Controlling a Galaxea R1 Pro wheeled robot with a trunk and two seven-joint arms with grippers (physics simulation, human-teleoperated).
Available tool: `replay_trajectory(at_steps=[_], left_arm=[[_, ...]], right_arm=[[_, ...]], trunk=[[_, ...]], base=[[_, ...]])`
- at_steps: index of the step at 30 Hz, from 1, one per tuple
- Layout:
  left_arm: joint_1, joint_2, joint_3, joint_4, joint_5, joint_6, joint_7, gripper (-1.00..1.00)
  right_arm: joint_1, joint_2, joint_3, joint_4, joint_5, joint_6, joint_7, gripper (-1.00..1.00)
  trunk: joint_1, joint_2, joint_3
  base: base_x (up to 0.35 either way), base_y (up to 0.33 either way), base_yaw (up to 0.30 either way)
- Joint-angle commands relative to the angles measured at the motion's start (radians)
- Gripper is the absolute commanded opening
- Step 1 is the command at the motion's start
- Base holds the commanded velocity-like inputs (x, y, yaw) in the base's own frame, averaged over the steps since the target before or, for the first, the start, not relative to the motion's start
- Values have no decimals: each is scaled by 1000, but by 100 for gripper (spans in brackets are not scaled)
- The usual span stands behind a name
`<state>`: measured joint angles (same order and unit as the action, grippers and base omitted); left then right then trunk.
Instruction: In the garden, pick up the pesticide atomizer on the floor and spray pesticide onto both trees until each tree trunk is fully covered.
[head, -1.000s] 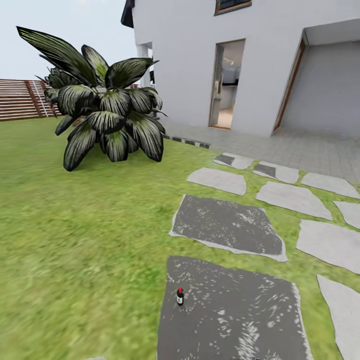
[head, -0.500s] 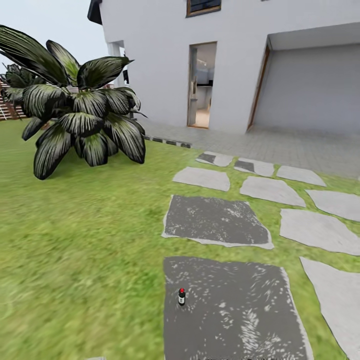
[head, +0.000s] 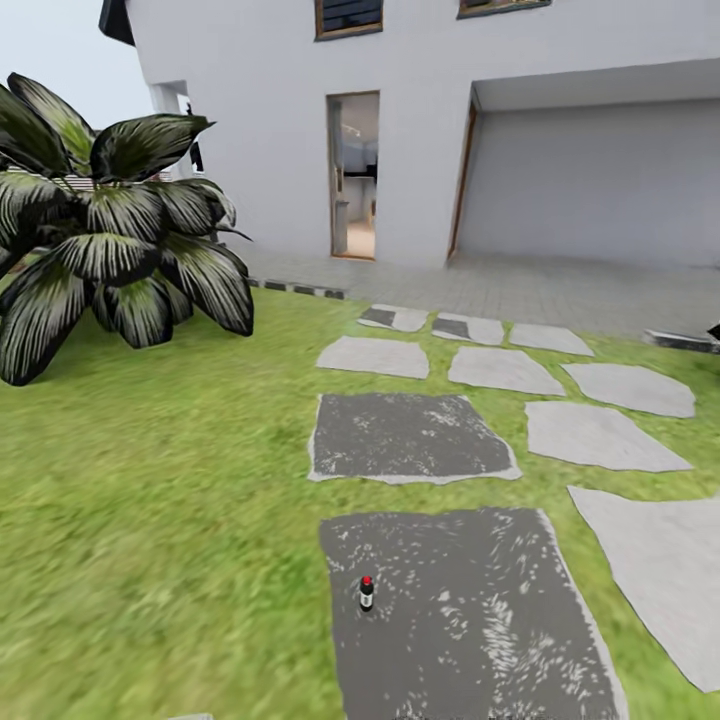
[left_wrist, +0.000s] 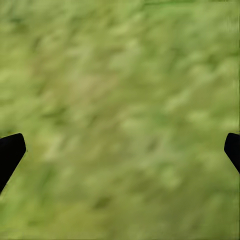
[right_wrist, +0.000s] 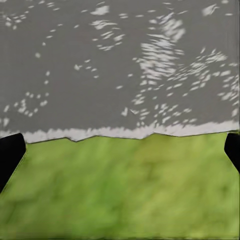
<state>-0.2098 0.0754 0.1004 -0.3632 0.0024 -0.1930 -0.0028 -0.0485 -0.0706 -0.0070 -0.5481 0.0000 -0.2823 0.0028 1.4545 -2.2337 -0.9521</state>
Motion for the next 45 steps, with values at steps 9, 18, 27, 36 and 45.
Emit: replay_trajectory(at_steps=[9, 18, 27, 36, 45], left_arm=[[0, 0, 2, 0, 1, -3, 0, 100], [0, 0, 2, 0, 1, -3, 0, 100], [0, 0, 2, 0, 1, -3, 0, 100], [0, 0, 2, 0, 1, -3, 0, 100], [0, 0, 2, 0, 1, -3, 0, 100]], right_arm=[[-1, 0, -1, 0, 0, -3, 0, 100], [-1, 0, -1, 0, 0, -3, 0, 100], [-1, 0, -1, 0, 0, -3, 0, 100], [-1, 0, 0, 0, 0, -3, 0, 100], [-1, 0, 0, 0, 0, -2, 1, 100]], trunk=[[0, 0, -1], [0, 0, -1], [0, 0, -1], [0, 0, -1], [0, 0, -1]], base=[[2, 313, -294], [79, 313, -294], [145, 313, -294], [100, 160, -186], [2, 2, -114]])
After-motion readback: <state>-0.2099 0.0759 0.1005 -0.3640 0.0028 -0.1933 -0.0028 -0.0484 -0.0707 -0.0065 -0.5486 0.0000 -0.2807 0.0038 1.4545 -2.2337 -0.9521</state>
